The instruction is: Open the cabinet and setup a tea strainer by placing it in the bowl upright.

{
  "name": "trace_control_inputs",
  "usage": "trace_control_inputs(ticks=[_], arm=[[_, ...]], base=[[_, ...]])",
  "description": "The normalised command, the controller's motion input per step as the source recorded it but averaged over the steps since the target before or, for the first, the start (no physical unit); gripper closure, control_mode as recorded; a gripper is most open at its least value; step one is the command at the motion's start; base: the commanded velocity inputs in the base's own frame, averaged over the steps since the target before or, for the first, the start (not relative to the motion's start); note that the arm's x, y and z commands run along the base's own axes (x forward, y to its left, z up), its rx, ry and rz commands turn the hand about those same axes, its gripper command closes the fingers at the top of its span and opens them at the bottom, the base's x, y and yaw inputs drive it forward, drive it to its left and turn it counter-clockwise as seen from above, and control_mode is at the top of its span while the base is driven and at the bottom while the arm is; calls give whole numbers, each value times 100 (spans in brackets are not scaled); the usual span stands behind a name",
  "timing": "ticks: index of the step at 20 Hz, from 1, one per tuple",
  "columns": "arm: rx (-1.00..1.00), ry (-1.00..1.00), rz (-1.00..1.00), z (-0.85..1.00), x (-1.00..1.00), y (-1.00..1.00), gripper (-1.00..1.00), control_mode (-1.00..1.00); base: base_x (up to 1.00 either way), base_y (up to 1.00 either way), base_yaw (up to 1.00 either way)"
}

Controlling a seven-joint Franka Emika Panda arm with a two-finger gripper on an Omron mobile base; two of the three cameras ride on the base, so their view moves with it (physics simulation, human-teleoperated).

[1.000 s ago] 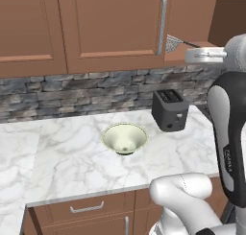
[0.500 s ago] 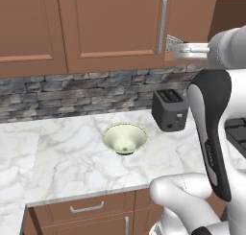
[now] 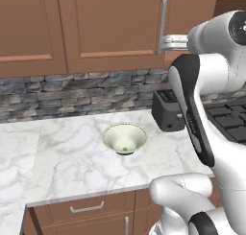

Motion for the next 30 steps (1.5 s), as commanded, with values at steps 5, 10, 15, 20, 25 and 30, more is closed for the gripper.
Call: trace_control_inputs(ticks=[5, 10, 15, 20, 25, 30], arm=[[2, 17, 0, 0, 84, -15, -100, -100], [0, 19, 0, 0, 68, -25, -100, -100], [0, 3, 0, 0, 58, -2, -100, -100], [0, -2, 0, 0, 45, 4, -100, -100], [0, -3, 0, 0, 47, 4, -100, -100], [0, -5, 0, 0, 49, 5, -100, -100]], base=[[0, 0, 0], [0, 0, 0], [0, 0, 0], [0, 0, 0], [0, 0, 0], [0, 0, 0]])
